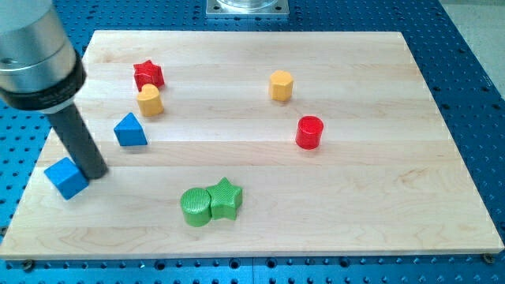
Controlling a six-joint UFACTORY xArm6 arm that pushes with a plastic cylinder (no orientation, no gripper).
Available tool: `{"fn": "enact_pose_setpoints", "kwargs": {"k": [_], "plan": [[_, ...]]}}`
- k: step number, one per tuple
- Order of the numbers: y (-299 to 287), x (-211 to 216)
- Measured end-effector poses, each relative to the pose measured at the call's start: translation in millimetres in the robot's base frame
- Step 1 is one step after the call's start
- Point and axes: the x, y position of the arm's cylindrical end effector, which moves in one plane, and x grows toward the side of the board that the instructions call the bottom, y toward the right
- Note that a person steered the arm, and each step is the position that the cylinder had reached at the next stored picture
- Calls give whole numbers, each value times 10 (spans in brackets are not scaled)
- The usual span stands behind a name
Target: Move the blue cube to the bottom left corner
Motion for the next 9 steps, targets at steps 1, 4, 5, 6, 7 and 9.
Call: {"fn": "enact_pose_setpoints", "kwargs": {"k": [1, 4, 5, 6, 7, 9], "plan": [[-122, 128], [126, -458], [-547, -475], [-807, -371], [-596, -216], [-422, 232]]}}
